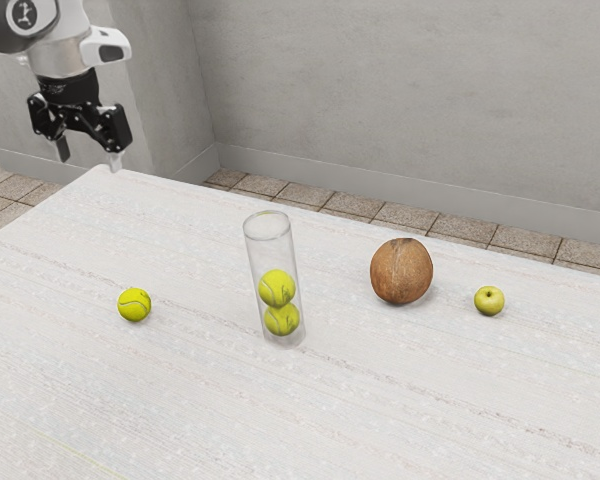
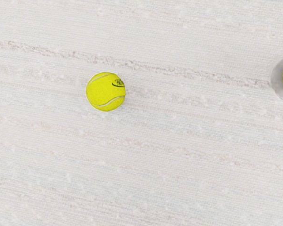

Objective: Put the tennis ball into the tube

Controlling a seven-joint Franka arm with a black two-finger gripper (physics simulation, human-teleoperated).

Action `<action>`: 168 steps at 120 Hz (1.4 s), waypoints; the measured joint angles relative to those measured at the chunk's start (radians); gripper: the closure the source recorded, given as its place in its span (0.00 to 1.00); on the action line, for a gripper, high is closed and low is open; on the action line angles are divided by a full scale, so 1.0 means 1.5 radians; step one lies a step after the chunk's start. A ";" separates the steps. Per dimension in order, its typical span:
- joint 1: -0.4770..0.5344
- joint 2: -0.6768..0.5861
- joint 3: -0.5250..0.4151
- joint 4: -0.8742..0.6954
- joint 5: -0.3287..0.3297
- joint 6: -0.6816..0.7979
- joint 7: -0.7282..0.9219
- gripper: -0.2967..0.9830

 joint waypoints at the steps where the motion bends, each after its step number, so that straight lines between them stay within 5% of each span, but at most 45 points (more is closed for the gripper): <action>1: 0.000 0.000 0.000 0.000 0.000 0.000 -0.001 0.23; 34: 0.037 -0.005 0.003 -0.050 0.001 0.026 -0.019 0.23; 81: 0.107 0.026 0.009 -0.365 -0.079 0.302 -0.083 0.23; 119: 0.101 0.121 0.009 -0.371 -0.113 0.435 -0.114 0.23; 168: 0.135 0.241 0.008 -0.293 -0.150 0.477 -0.114 0.23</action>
